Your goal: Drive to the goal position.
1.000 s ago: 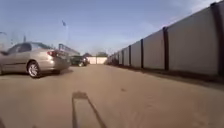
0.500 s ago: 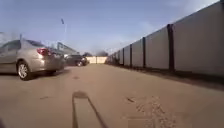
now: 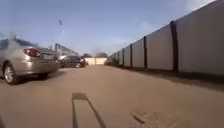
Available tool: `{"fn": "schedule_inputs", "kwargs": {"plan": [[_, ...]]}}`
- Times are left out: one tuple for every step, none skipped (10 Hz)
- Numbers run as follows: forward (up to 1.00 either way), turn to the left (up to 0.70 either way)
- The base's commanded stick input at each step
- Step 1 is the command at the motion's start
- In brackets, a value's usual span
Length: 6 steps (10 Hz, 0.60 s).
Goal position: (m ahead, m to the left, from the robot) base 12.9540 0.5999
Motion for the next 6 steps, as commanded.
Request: {"fn": "schedule_inputs", "kwargs": {"plan": [[1.00,0.00],[1.00,0.00],[1.00,0.00],[1.00,0.00],[1.00,0.00],[1.00,0.00]]}}
